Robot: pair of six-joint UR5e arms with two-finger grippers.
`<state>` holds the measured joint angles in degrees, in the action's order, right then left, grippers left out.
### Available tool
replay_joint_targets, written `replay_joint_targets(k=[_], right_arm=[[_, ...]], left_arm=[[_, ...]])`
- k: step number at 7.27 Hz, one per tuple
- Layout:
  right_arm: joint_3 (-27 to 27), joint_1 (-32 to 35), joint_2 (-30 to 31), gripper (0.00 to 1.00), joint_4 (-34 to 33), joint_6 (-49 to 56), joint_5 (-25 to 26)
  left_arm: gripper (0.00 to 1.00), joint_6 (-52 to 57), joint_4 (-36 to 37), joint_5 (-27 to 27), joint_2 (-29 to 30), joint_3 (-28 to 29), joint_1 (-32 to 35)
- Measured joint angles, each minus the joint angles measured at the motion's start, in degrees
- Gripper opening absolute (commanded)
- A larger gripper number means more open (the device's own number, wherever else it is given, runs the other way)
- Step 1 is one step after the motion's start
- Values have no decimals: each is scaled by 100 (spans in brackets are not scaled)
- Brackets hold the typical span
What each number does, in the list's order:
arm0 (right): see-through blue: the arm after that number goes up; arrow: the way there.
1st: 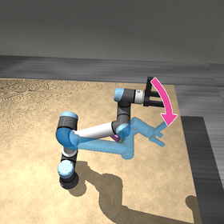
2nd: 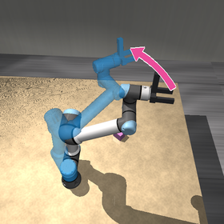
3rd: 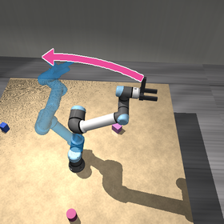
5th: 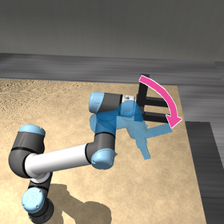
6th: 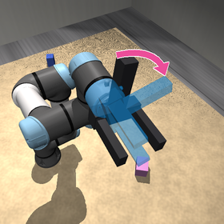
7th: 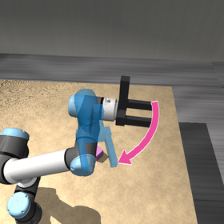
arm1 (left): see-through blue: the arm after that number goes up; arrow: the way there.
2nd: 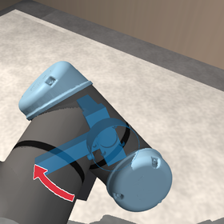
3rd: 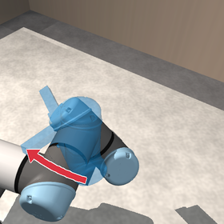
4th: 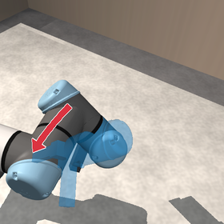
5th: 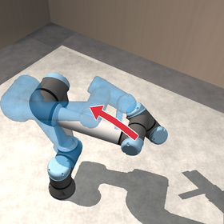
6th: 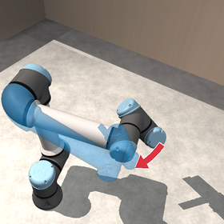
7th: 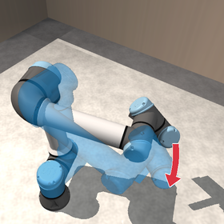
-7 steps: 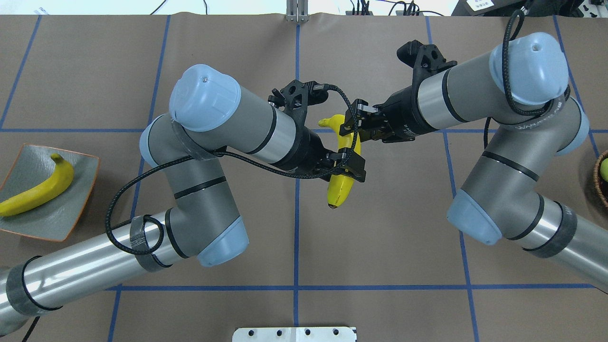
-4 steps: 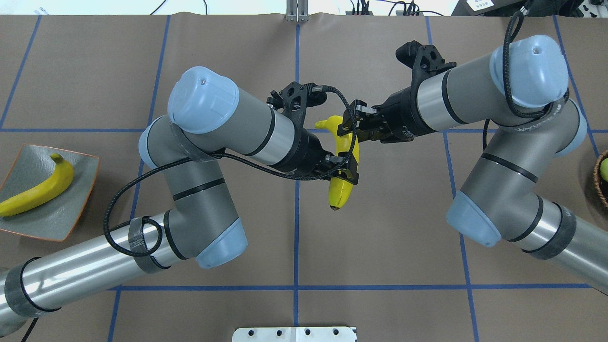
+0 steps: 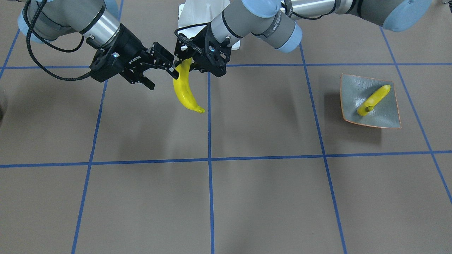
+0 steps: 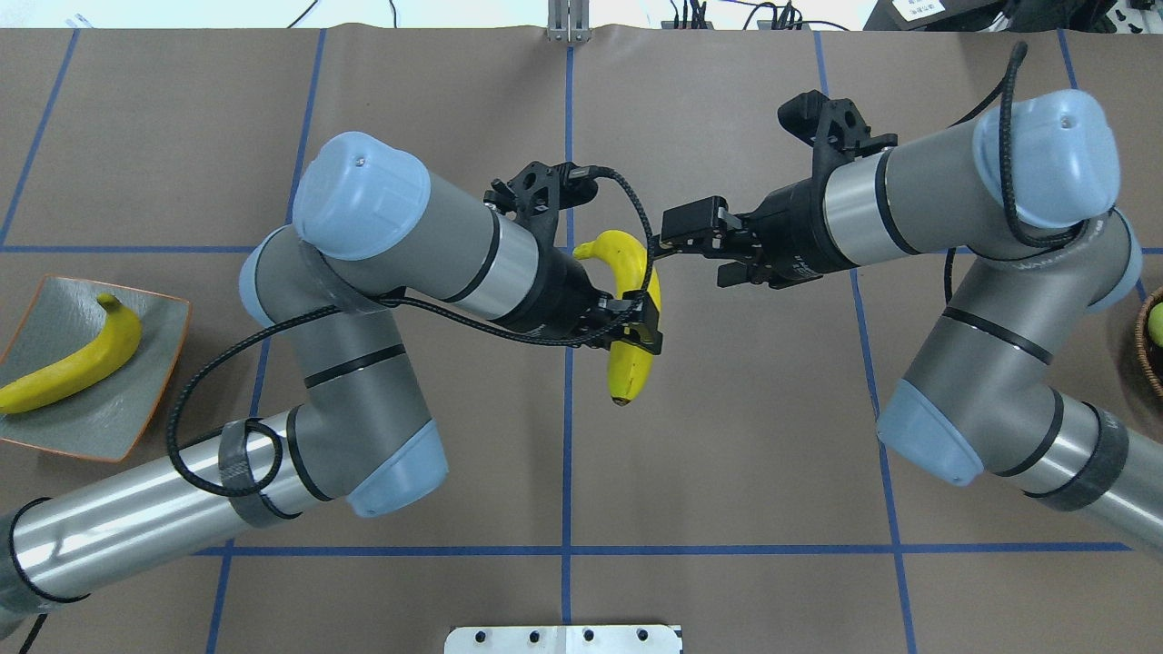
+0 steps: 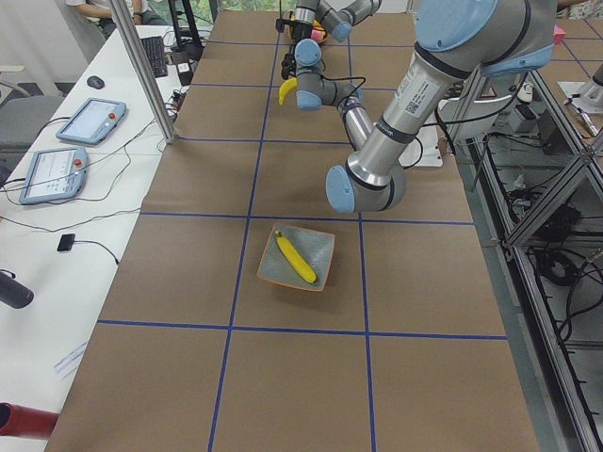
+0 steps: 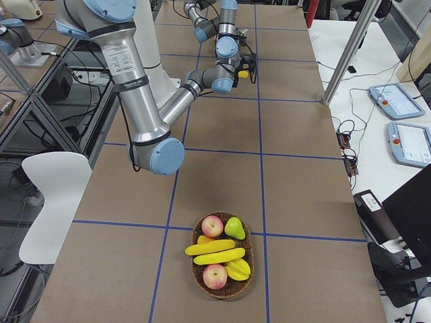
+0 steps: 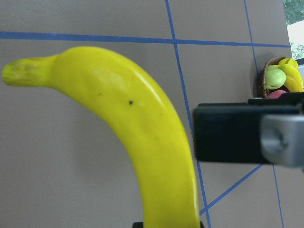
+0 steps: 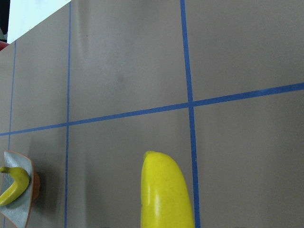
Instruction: Transfer all bananas from basket to plate
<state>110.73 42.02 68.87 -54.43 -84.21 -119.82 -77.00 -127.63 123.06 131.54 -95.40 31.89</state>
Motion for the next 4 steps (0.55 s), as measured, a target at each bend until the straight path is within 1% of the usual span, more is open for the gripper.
replay_joint_targets(k=[1,2,3,4], right_arm=[[90,100,230,100,10,21,30],[161,204,475,100,43,30,138],[202,268,791,100,225,34,336],[168,296,1107,100,554,35,480]], left_arm=[[0,56,5,26,-425,-246,147],[0,420,11,131,-955,-488,389],[0,1104,18,356,-1558,-715,725],[0,1907,20,581,-2178,-925,1083]])
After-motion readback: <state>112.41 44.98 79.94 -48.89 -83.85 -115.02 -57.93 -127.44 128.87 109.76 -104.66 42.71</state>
